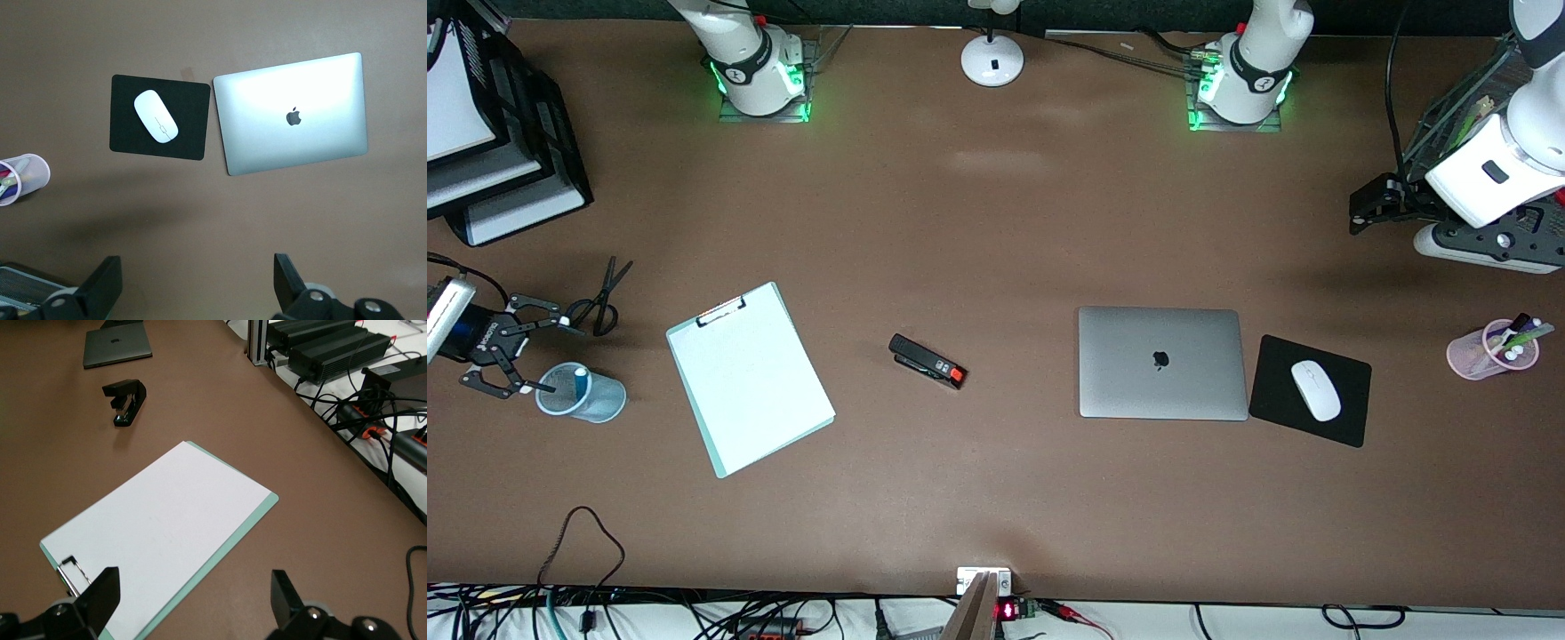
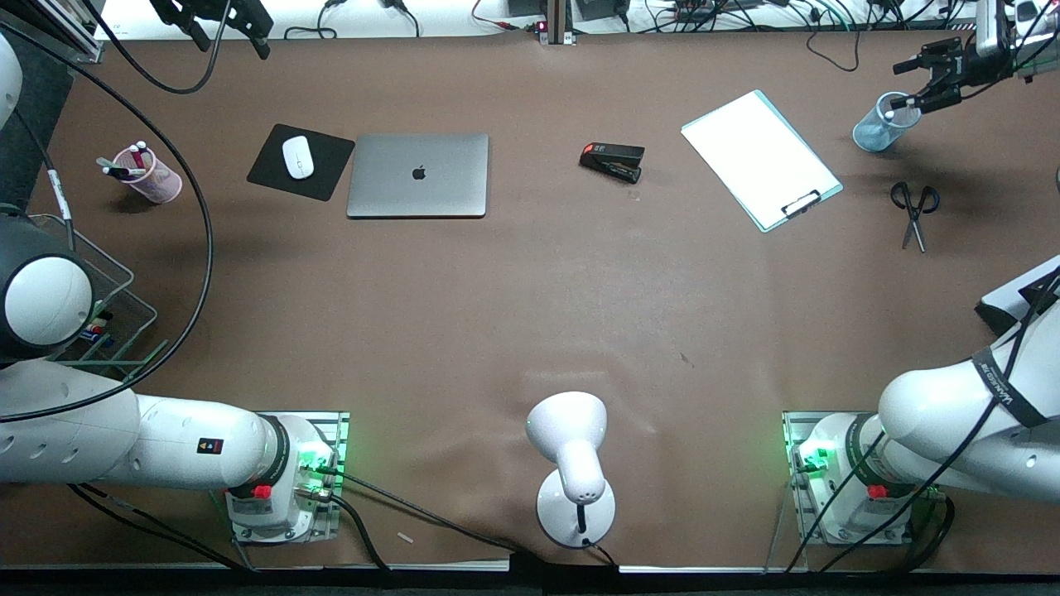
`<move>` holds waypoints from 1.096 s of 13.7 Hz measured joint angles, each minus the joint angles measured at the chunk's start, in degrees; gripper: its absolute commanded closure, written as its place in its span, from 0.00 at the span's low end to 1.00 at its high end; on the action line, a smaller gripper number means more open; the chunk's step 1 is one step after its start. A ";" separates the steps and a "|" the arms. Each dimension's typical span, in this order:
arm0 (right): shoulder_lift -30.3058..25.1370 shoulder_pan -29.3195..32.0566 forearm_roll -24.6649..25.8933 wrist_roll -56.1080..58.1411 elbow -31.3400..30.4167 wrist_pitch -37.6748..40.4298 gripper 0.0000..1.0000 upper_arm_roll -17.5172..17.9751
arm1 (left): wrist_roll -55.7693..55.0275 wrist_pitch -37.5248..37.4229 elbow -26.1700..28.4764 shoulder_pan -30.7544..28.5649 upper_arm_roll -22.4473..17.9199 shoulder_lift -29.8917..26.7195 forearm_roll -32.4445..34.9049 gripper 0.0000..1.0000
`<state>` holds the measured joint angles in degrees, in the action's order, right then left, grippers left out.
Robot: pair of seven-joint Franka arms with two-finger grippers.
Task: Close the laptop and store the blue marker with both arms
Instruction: 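Lower the marker into the cup and open the right gripper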
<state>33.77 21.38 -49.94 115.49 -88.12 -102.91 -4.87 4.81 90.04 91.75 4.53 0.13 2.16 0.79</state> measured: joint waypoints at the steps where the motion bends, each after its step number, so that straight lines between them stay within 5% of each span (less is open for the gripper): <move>1: -1.30 -1.39 2.36 -5.55 0.40 0.00 0.00 0.16 | 0.00 0.00 -0.01 0.00 0.00 0.00 0.00 0.00; 11: -15.00 -17.28 27.56 -69.67 0.84 1.20 0.00 0.48 | 0.00 0.00 -0.13 0.01 0.00 0.02 0.00 0.00; 15: -16.99 -21.51 32.32 -86.38 0.70 3.80 0.00 0.49 | 0.00 -0.01 -0.14 0.00 0.00 0.02 0.00 0.00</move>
<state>16.78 -0.12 -17.62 29.11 -87.41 -99.11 -4.38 4.81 90.04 91.61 4.54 0.13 2.18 0.79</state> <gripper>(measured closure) 0.000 0.000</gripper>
